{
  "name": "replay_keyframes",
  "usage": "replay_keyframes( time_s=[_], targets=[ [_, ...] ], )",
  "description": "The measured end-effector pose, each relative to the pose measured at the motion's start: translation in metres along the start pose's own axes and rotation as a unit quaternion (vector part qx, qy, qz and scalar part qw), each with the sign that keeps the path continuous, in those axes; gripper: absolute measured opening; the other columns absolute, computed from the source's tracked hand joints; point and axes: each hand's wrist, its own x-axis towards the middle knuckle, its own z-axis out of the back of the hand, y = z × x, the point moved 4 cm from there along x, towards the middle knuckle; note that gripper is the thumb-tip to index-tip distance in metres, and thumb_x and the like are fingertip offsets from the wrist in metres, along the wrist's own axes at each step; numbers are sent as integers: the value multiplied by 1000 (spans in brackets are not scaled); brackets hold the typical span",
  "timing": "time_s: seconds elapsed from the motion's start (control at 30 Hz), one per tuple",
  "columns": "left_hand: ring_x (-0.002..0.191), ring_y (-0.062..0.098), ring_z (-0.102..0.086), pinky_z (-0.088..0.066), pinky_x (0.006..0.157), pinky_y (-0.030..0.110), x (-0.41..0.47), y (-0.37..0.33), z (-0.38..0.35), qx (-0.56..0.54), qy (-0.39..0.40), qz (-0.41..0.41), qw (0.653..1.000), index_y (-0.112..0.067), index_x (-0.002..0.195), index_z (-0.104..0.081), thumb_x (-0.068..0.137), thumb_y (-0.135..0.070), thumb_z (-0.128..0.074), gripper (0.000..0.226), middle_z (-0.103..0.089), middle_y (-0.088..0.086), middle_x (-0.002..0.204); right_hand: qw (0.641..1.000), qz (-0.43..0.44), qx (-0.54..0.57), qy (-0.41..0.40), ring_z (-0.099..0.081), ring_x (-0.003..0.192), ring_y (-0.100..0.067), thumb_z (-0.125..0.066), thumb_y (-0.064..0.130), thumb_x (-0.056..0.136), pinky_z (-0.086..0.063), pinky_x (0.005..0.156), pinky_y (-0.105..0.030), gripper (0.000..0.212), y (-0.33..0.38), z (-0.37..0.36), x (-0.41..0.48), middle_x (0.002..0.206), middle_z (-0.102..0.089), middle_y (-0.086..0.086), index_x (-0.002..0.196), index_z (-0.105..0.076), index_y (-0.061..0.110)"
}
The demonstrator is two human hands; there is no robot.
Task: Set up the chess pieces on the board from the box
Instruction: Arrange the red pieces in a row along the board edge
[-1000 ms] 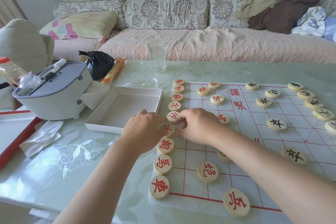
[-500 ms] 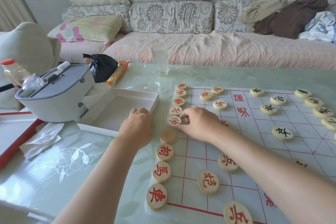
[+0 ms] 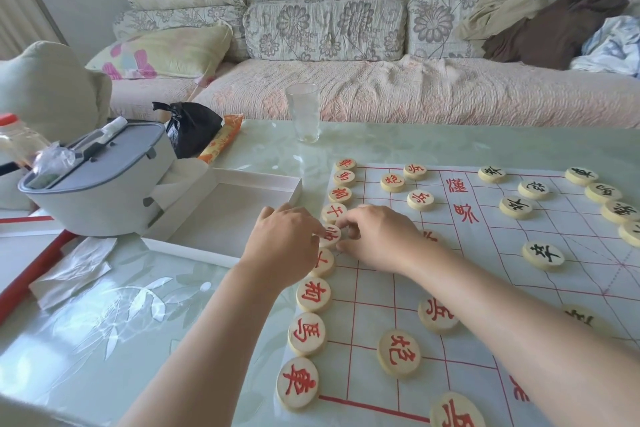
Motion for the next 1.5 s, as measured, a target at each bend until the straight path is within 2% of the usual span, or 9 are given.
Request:
replay_keyframes(
  time_s=[0.1,0.3,0.4,0.63,0.83,1.03,1.23,1.4,1.5],
  targets=[
    [118,13,-44,-30,97,28,3,3,1,-39,-5,13,999,-35,117,-64,93,-23,-48,31,-56,-14,128,1000,-18,6,-17,-61,98,-15,-62,55,83,-47,78,-31,31,-5,9,4,104,-64,14,109,-64,38],
    [124,16,-40,-31,101,30,26,-2,-4,-52,17,25,998,-30,130,-55,95,-18,-41,40,-51,-6,134,996,-45,-17,-77,-60,105,-19,-53,33,95,-48,82,-32,30,-21,21,19,116,-64,8,124,-61,31],
    [125,16,-35,-27,101,31,34,1,-8,-8,41,33,999,-36,129,-55,95,-21,-37,41,-48,-7,137,997,-38,-49,-44,-59,112,-22,-55,38,95,-47,86,-33,36,-22,13,26,126,-61,4,130,-59,31],
    [126,12,-33,-21,101,30,38,3,-13,-23,61,29,997,-37,133,-51,90,-10,-36,53,-48,-15,139,998,0,-53,-36,-59,104,-22,-59,49,92,-38,73,-30,33,-12,7,32,116,-58,3,117,-65,29],
    [122,13,-37,-22,98,29,39,4,-12,-12,44,50,998,-39,128,-56,92,-15,-36,48,-52,-12,133,991,-8,-97,-93,-64,99,-26,-60,45,93,-46,71,-32,29,-12,8,37,110,-67,-2,109,-69,22],
    [118,16,-40,-24,96,31,40,7,-14,-9,47,69,996,-39,126,-58,92,-18,-37,45,-59,-9,122,996,-8,-40,-82,-61,96,-22,-62,51,89,-36,69,-29,27,-11,6,32,107,-65,4,104,-71,30],
    [117,15,-42,-25,96,29,39,7,-9,-26,17,66,997,-37,113,-65,91,-19,-40,38,-56,-10,124,995,-29,-50,-83,-62,100,-23,-60,34,91,-49,77,-32,20,-16,6,34,112,-66,4,108,-68,28],
    [116,13,-44,-24,96,28,35,6,-14,-39,31,55,997,-37,122,-58,93,-17,-38,41,-61,-11,121,997,-15,-28,-73,-62,99,-20,-63,49,89,-43,71,-30,29,-12,2,35,109,-66,6,109,-68,29],
    [113,13,-45,-24,96,29,34,10,-12,-36,14,59,998,-37,116,-61,92,-16,-38,40,-62,-14,118,997,-22,-34,-68,-62,105,-20,-63,40,91,-46,77,-31,28,-13,2,35,116,-65,5,116,-66,29]
  ],
)
